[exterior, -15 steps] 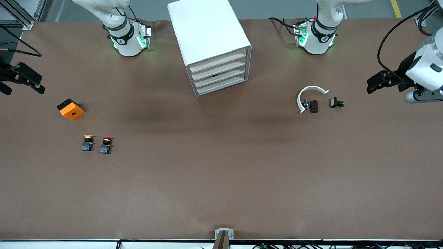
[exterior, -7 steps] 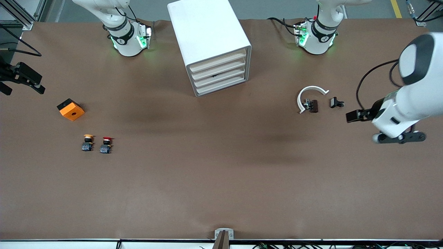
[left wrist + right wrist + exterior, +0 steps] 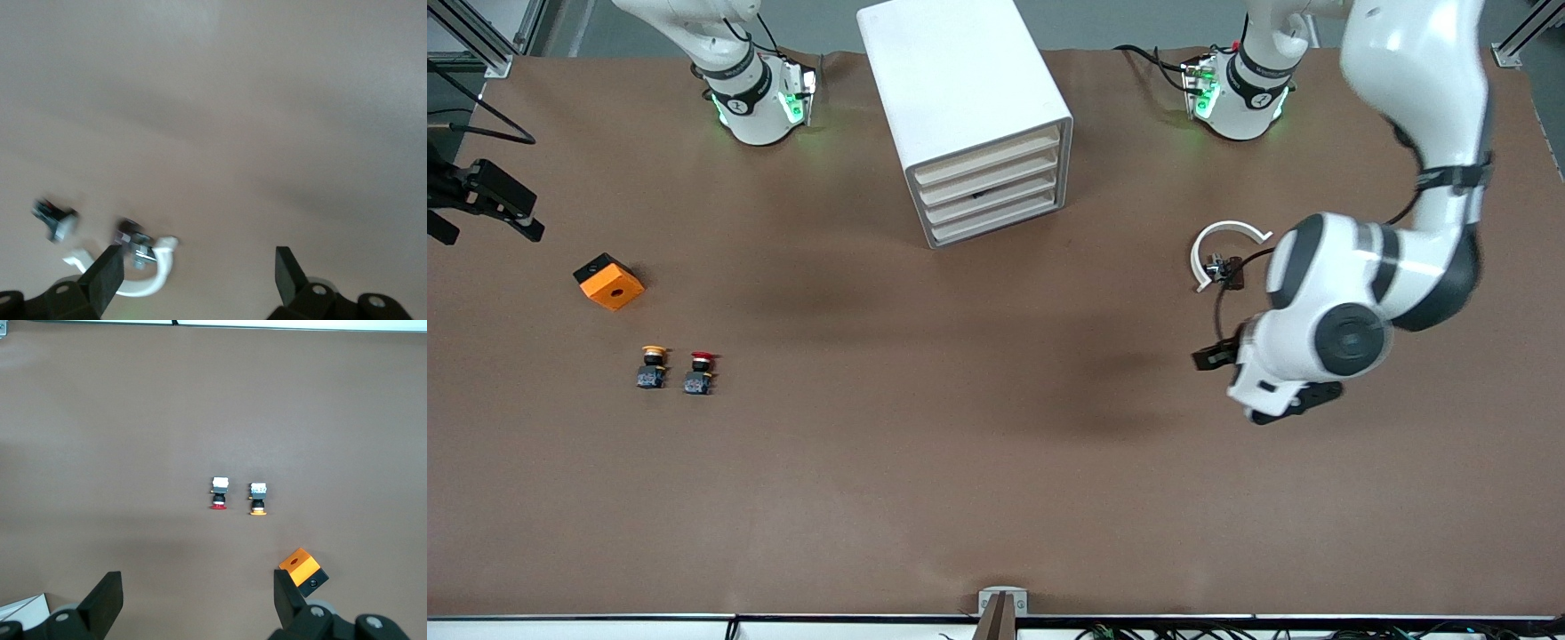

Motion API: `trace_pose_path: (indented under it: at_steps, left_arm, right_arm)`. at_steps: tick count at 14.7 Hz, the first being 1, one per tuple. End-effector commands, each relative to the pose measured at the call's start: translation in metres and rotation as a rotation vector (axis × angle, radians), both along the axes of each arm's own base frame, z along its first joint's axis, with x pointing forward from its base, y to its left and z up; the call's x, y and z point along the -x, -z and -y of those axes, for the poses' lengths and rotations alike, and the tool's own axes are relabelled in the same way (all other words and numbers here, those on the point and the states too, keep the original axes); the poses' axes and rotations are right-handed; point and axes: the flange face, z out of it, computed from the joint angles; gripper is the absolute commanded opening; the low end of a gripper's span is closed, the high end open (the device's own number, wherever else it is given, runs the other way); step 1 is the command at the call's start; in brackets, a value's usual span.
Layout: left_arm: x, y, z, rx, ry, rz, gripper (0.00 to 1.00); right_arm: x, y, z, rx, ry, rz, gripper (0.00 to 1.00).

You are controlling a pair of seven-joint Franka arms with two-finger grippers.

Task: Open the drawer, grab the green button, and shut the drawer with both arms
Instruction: 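Bring the left gripper to the drawer front and grip it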

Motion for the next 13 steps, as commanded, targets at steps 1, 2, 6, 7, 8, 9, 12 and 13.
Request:
trace_pose_path:
  at_steps: [1, 2, 6, 7, 8, 9, 12, 13]
  left_arm:
    - [-0.004, 0.035, 0.044, -0.054, -0.221, -0.029, 1.00]
    - [0.001, 0.052, 0.057, -0.085, -0.327, -0.052, 1.00]
    - [0.029, 0.106, 0.111, -0.188, -0.658, -0.139, 1.00]
    - [0.034, 0.119, 0.116, -0.200, -0.749, -0.191, 1.00]
    - [0.037, 0.127, 0.120, -0.175, -0.802, -0.255, 1.00]
    - [0.039, 0.132, 0.124, -0.142, -0.833, -0.307, 1.00]
    - [0.052, 0.146, 0.134, -0.156, -0.839, -0.358, 1.00]
    - [0.060, 0.149, 0.141, -0.176, -0.821, -0.368, 1.00]
  right_arm:
    - [0.000, -0.005, -0.001, -0.008, 0.011, 0.000, 1.00]
    - [0.000, -0.005, -0.001, -0.008, 0.009, 0.000, 1.00]
    - [0.000, -0.005, -0.002, -0.008, 0.008, 0.000, 1.00]
    - [0.000, -0.005, -0.002, -0.008, 0.008, 0.000, 1.00]
    - [0.000, -0.005, -0.002, -0.008, 0.008, 0.000, 1.00]
    - [0.000, -0.005, -0.002, -0.008, 0.008, 0.000, 1.00]
    - [0.000, -0.005, -0.002, -0.008, 0.008, 0.000, 1.00]
    - [0.000, -0.005, -0.002, -0.008, 0.008, 0.000, 1.00]
